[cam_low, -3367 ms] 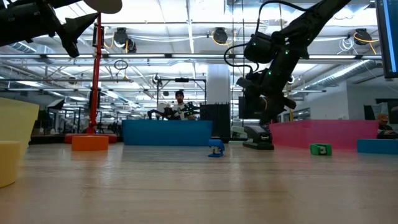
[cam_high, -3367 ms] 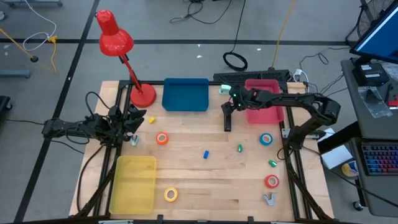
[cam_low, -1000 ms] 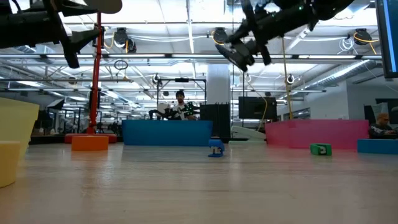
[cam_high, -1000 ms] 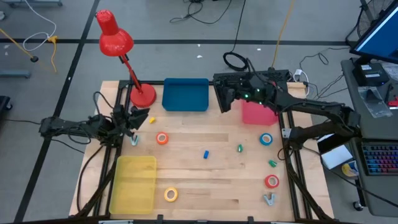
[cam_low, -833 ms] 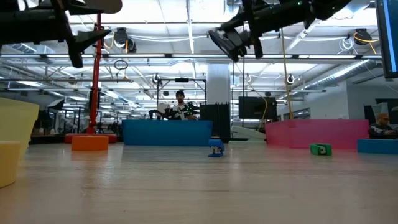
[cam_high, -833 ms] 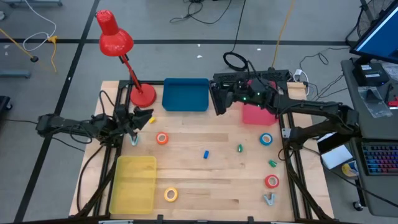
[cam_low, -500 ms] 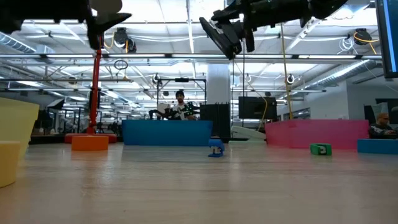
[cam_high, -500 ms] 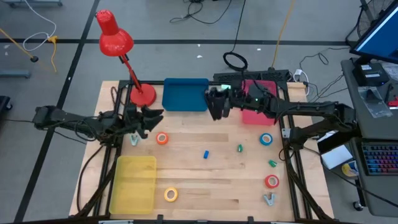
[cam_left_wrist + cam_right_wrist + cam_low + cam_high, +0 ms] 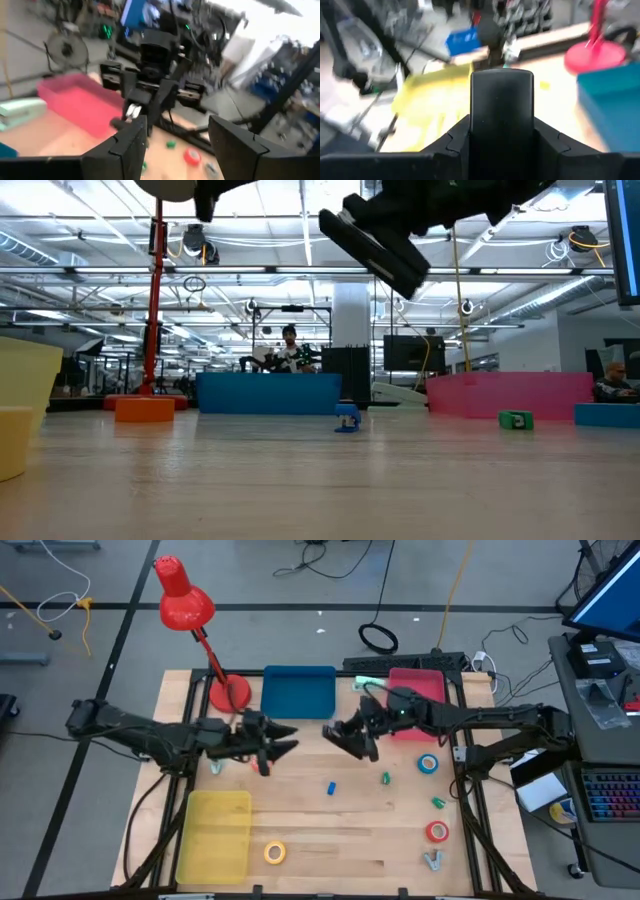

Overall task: Pick and place Stapler, Stapler remover, tape
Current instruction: Put the black stapler into the yellow bin

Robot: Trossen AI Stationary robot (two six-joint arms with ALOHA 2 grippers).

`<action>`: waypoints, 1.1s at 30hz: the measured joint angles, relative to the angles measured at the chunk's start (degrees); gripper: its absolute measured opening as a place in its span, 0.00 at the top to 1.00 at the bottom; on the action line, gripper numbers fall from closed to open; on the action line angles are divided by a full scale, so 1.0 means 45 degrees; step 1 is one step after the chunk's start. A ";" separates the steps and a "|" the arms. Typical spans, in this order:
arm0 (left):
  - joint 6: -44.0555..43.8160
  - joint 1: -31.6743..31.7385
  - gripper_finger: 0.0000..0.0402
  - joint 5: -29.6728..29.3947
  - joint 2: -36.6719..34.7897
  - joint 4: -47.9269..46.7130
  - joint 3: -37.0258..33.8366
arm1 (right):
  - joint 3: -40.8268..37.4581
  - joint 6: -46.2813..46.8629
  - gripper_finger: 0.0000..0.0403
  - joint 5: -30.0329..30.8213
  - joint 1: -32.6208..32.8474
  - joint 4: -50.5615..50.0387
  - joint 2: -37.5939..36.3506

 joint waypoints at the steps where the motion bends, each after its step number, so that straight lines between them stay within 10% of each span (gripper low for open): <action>1: -0.0133 0.0000 0.47 0.0209 0.0292 -0.0561 0.0464 | 0.0000 -0.0060 0.69 -0.0200 0.0007 -0.0420 0.0000; 14: -0.0779 0.0672 0.47 0.3051 0.4461 -0.6744 0.6082 | 0.0000 -0.0758 0.69 -0.0985 0.0866 -0.3181 0.0000; 33: 0.1715 0.1214 0.47 0.4965 0.8330 -0.9804 1.0025 | 0.0000 -0.1658 0.69 0.0765 0.2075 -0.5568 0.0427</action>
